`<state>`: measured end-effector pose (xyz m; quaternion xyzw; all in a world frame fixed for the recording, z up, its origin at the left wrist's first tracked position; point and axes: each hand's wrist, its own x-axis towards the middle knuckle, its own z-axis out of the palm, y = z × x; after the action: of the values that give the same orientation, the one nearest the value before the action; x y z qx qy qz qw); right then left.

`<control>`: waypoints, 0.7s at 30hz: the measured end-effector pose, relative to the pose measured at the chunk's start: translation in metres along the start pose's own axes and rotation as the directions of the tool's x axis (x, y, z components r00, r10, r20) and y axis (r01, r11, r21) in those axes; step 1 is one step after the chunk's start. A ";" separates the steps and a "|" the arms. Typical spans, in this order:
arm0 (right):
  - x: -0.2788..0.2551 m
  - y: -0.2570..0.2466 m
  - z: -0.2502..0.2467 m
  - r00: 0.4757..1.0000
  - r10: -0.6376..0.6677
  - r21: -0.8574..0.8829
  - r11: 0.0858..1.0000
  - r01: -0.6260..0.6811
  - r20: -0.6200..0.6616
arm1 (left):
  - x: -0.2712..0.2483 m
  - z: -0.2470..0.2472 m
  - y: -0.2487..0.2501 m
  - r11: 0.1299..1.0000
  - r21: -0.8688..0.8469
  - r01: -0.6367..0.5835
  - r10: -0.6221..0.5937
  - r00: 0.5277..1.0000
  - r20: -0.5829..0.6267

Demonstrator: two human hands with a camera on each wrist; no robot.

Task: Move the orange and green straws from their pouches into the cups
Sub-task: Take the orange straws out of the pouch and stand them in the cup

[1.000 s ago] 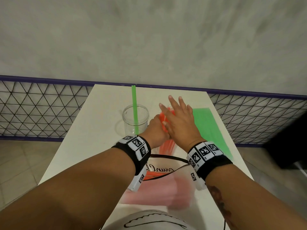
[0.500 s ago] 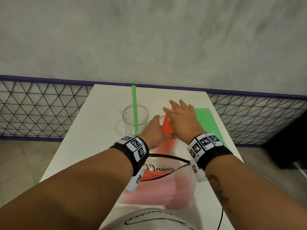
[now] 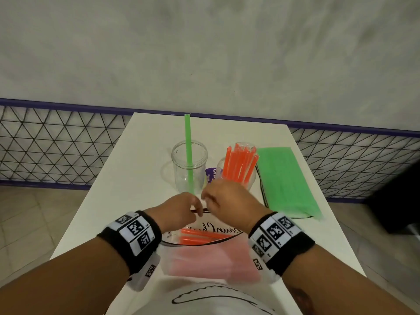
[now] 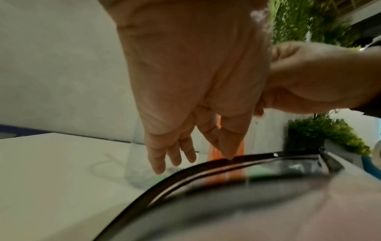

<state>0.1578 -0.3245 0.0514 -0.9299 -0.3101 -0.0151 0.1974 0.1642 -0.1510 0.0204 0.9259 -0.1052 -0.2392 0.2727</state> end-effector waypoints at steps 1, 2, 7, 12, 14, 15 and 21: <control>-0.001 0.002 0.013 0.985 0.040 -0.032 0.999 -0.035 0.167 | -0.002 0.004 -0.007 0.998 0.055 0.009 -0.012 0.998 0.054; -0.004 0.003 0.026 0.948 0.094 -0.075 0.994 -0.075 0.304 | -0.003 0.008 -0.013 0.994 0.109 0.018 -0.029 0.995 0.101; -0.020 0.009 0.062 0.790 0.202 -0.137 0.979 -0.151 0.579 | -0.001 0.023 -0.032 0.958 0.271 0.092 -0.161 0.956 0.245; -0.025 0.006 0.071 0.796 0.171 -0.110 0.985 -0.131 0.580 | -0.001 0.026 -0.042 0.939 0.338 0.061 -0.174 0.933 0.315; -0.026 0.006 0.072 0.814 0.173 -0.117 0.985 -0.130 0.554 | -0.003 0.028 -0.042 0.931 0.363 0.028 -0.155 0.933 0.324; -0.027 0.005 0.073 0.822 0.171 -0.113 0.985 -0.130 0.543 | -0.004 0.028 -0.042 0.929 0.370 0.017 -0.144 0.937 0.317; -0.032 0.007 0.078 0.853 0.141 -0.122 0.988 -0.092 0.502 | -0.006 0.034 -0.056 0.924 0.381 -0.027 -0.086 0.957 0.278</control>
<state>0.1283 -0.3184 -0.0282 -0.9261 -0.2931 0.2283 0.0655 0.1454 -0.1177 -0.0337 0.9176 -0.1742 -0.3511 0.0658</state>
